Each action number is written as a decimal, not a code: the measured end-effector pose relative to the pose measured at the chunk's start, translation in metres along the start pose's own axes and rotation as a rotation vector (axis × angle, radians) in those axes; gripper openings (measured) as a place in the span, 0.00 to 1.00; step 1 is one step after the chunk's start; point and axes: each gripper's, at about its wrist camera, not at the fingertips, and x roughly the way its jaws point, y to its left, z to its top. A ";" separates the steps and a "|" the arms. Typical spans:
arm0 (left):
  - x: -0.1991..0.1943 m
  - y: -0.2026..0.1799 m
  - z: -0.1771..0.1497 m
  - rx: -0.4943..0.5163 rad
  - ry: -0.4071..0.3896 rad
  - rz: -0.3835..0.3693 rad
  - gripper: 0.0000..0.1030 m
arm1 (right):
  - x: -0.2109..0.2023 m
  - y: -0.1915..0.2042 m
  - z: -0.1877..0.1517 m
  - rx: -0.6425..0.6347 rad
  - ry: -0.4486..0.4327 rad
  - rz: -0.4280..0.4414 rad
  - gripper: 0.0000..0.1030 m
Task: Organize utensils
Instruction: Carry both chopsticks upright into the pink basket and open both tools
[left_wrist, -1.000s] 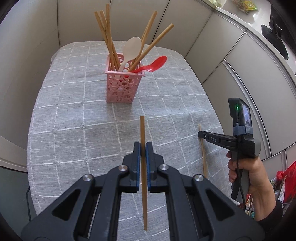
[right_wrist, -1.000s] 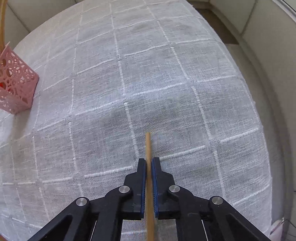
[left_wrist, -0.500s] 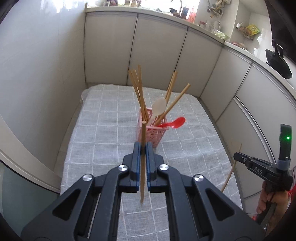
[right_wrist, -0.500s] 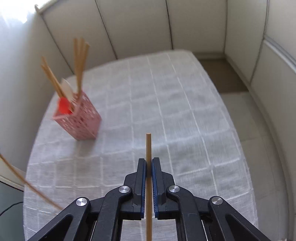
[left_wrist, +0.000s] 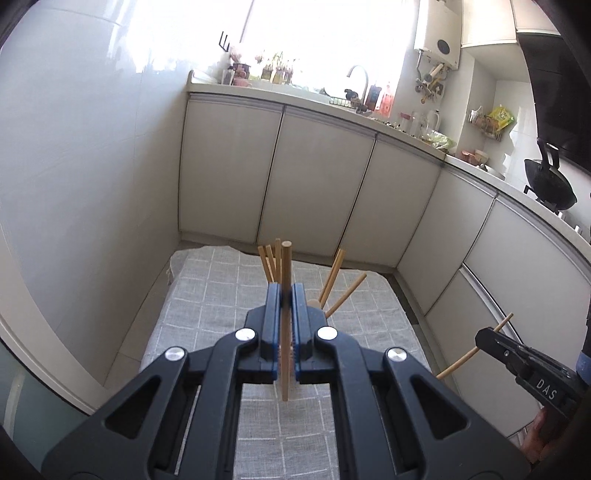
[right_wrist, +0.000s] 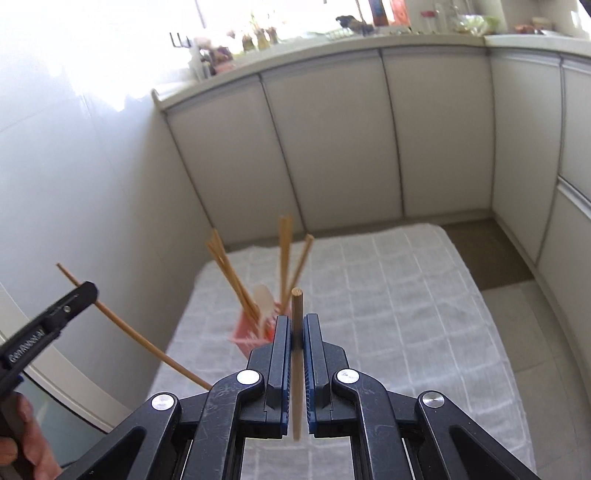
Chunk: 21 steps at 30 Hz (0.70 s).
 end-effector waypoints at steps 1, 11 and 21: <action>0.000 -0.002 0.006 0.003 -0.018 0.002 0.06 | 0.000 0.003 0.006 0.000 -0.007 0.007 0.05; 0.026 -0.019 0.021 0.030 -0.100 -0.015 0.06 | 0.015 0.017 0.053 0.027 -0.120 0.082 0.05; 0.075 -0.016 0.008 0.089 -0.082 0.000 0.06 | 0.073 0.007 0.054 0.072 -0.126 0.127 0.05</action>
